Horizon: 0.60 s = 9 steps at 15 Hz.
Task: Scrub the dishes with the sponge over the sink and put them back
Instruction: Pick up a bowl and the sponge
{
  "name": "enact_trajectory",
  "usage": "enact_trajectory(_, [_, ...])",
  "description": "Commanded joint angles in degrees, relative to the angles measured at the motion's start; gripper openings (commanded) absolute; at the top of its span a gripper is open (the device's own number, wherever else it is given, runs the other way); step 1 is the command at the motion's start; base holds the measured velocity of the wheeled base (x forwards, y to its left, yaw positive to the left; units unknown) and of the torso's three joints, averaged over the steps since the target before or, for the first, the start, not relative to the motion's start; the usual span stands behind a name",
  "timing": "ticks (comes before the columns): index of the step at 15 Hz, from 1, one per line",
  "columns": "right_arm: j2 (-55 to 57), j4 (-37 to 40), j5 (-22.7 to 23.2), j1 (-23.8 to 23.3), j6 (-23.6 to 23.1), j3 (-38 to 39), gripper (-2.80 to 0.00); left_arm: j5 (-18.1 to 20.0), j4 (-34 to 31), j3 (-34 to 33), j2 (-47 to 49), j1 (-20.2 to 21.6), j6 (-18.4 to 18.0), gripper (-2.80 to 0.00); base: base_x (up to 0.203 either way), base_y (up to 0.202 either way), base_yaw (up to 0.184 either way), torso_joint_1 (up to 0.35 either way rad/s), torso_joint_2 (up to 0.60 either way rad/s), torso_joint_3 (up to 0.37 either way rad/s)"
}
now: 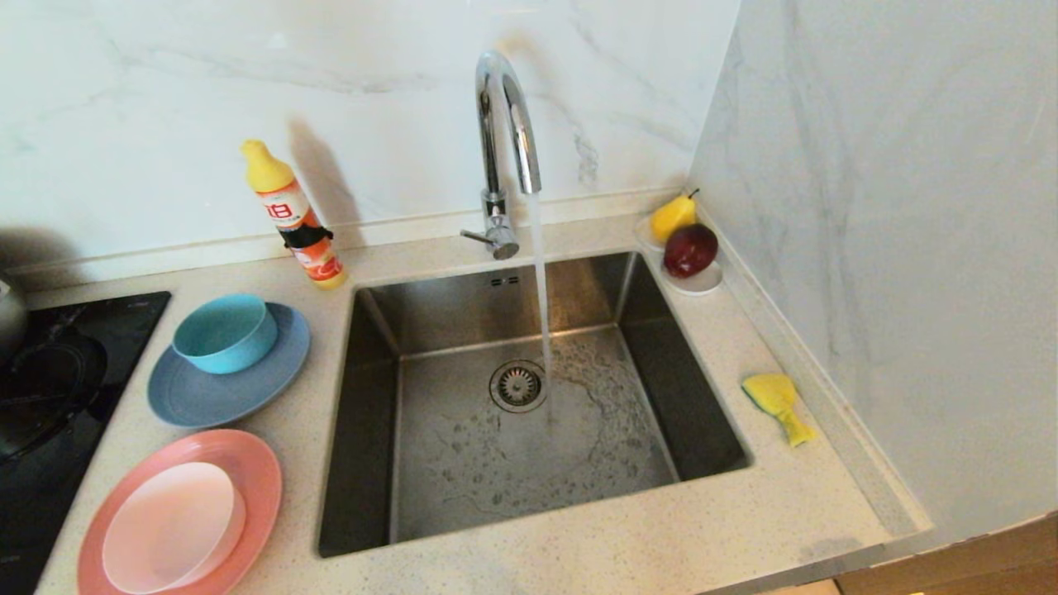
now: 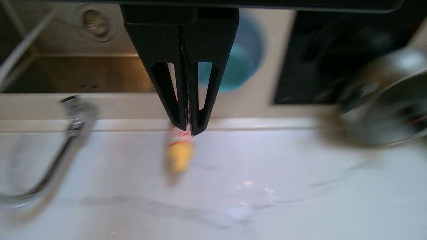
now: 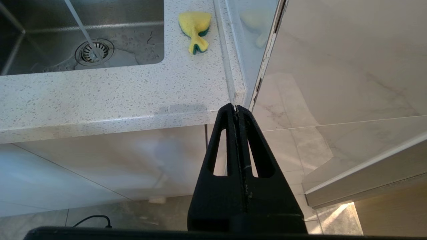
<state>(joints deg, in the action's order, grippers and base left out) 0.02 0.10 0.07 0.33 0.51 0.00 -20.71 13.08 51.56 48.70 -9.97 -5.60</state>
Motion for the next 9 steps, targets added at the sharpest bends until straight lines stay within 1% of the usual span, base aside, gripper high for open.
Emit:
enact_trajectory(1, [-0.11,-0.01,0.01,0.02,0.01,0.00,-2.80,-0.34,-2.68,-7.51,-17.62,4.01,-0.38,-2.80,0.000,0.000,0.000,0.000,0.00,0.000])
enact_trajectory(3, [-0.03,-0.01,0.01,0.02,0.01,0.00,-2.80,-0.24,-6.94,-12.77,-27.05,6.97,-0.56,-2.80,0.000,0.000,0.000,0.000,0.00,0.000])
enact_trajectory(5, [-0.07,-0.01,0.01,0.02,0.01,0.00,-2.80,1.14,-10.98,-19.57,-36.73,8.82,-0.61,-2.80,0.000,0.000,0.000,0.000,0.00,0.000])
enact_trajectory(7, [-0.11,-0.01,0.01,0.02,0.01,0.00,-2.80,3.69,-14.30,-28.62,-44.28,9.69,-0.50,-2.80,0.000,0.000,0.000,0.000,0.00,0.000])
enact_trajectory(9, [-0.10,-0.01,0.01,0.02,0.01,0.00,-2.80,5.79,-15.22,-38.31,-47.62,10.03,-0.66,-2.80,0.000,0.000,0.000,0.000,0.00,0.000])
